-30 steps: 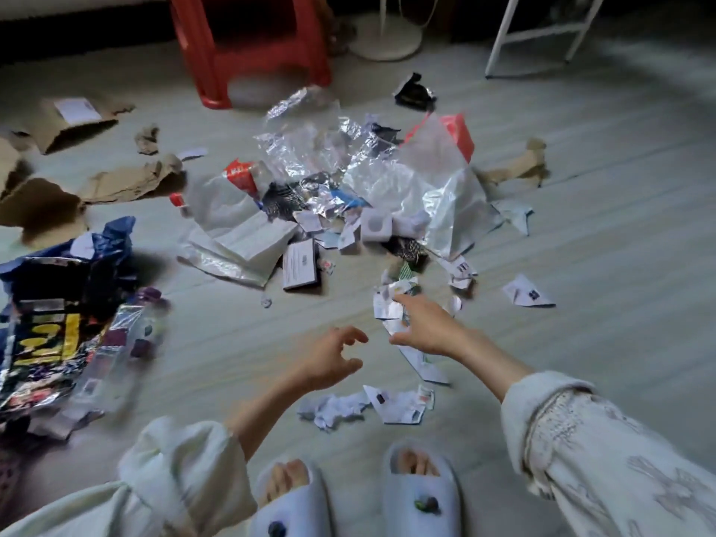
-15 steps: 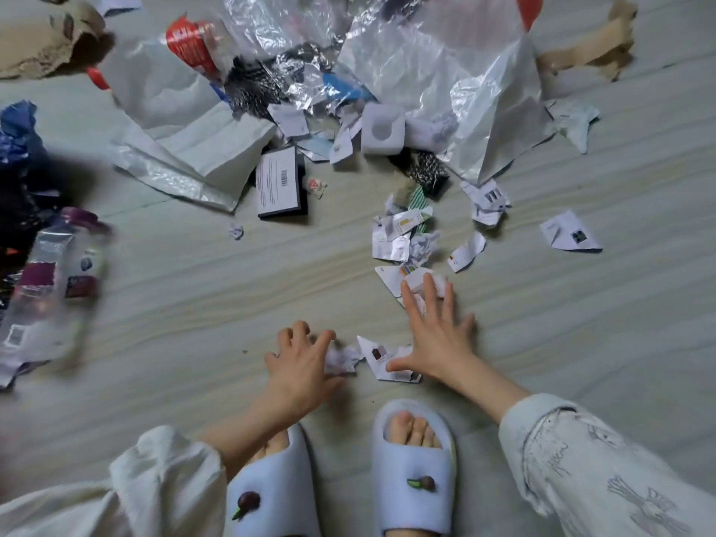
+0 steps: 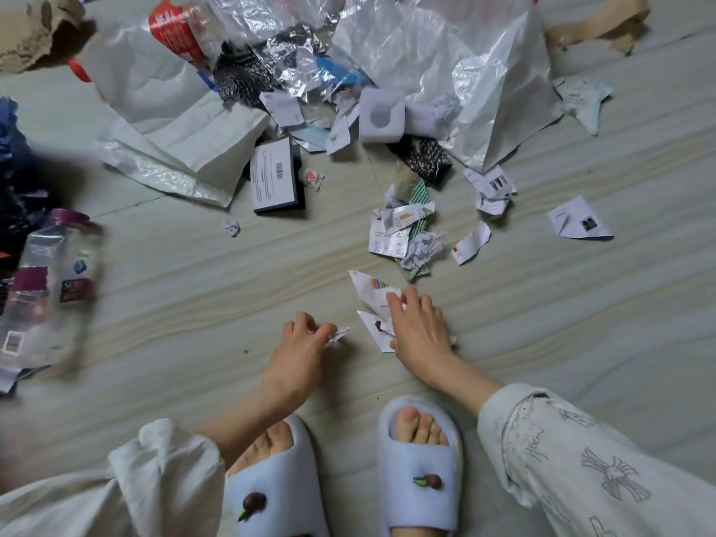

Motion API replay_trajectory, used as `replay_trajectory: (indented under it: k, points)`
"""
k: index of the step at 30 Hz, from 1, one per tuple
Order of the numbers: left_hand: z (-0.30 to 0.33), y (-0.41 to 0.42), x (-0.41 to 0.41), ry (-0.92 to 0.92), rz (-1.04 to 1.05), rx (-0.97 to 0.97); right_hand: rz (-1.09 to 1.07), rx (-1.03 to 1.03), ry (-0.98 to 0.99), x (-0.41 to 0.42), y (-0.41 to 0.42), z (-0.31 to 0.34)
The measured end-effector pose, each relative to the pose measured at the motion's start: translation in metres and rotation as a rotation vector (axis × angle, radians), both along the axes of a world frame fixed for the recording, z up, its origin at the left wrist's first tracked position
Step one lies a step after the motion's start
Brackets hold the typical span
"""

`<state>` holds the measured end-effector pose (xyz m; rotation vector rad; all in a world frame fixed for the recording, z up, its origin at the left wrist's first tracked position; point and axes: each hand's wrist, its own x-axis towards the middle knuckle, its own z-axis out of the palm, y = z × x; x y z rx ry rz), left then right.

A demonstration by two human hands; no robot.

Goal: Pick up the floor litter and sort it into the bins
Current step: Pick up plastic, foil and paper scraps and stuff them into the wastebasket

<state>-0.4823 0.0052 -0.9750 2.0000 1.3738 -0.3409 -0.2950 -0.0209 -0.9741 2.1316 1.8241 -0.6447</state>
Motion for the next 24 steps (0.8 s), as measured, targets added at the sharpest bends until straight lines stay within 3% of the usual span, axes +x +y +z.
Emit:
replay_trajectory:
  k: [8,10,19,21,24]
  points:
    - [0.01,0.008,-0.003,-0.127,0.111,0.097,0.033,-0.081,0.09,0.006,0.003,0.002]
    - [0.01,0.012,-0.002,-0.154,0.147,0.123,0.01,-0.006,0.135,0.007,0.004,0.005]
    - [0.009,0.022,0.015,-0.253,0.188,0.178,-0.458,0.258,0.386,0.027,0.005,0.022]
    - [0.012,0.022,0.025,-0.253,0.151,0.191,-0.538,0.31,0.43,0.036,-0.001,0.023]
    - [0.014,0.016,0.044,-0.248,-0.107,0.19,-0.645,0.35,0.452,0.052,-0.005,0.027]
